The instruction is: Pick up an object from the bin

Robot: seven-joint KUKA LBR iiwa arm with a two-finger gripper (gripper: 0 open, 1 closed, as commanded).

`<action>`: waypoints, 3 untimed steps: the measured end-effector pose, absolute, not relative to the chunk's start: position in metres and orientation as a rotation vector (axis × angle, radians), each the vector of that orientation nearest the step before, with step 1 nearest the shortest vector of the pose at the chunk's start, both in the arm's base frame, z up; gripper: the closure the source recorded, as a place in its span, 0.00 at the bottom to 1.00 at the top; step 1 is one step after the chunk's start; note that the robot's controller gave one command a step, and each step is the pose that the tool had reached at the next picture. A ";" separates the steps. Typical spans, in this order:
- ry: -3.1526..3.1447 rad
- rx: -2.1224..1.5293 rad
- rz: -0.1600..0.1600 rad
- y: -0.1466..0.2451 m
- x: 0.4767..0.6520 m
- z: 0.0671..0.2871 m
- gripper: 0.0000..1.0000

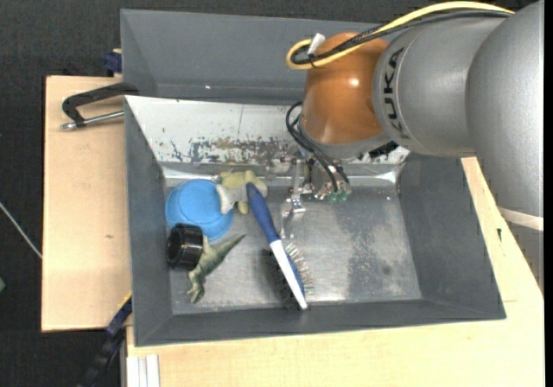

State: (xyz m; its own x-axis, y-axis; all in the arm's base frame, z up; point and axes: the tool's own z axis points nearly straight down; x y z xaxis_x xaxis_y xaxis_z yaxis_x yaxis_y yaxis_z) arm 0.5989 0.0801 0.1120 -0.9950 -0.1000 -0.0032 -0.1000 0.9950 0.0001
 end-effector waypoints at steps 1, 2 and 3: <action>3.101 -0.421 -0.014 0.103 0.603 0.092 0.00; 3.105 -0.167 -0.029 0.120 0.592 0.093 0.00; 3.118 -0.242 -0.002 0.168 0.593 0.113 0.00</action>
Offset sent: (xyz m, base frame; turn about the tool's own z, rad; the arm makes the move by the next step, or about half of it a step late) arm -0.0028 0.0419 -0.0420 -0.2008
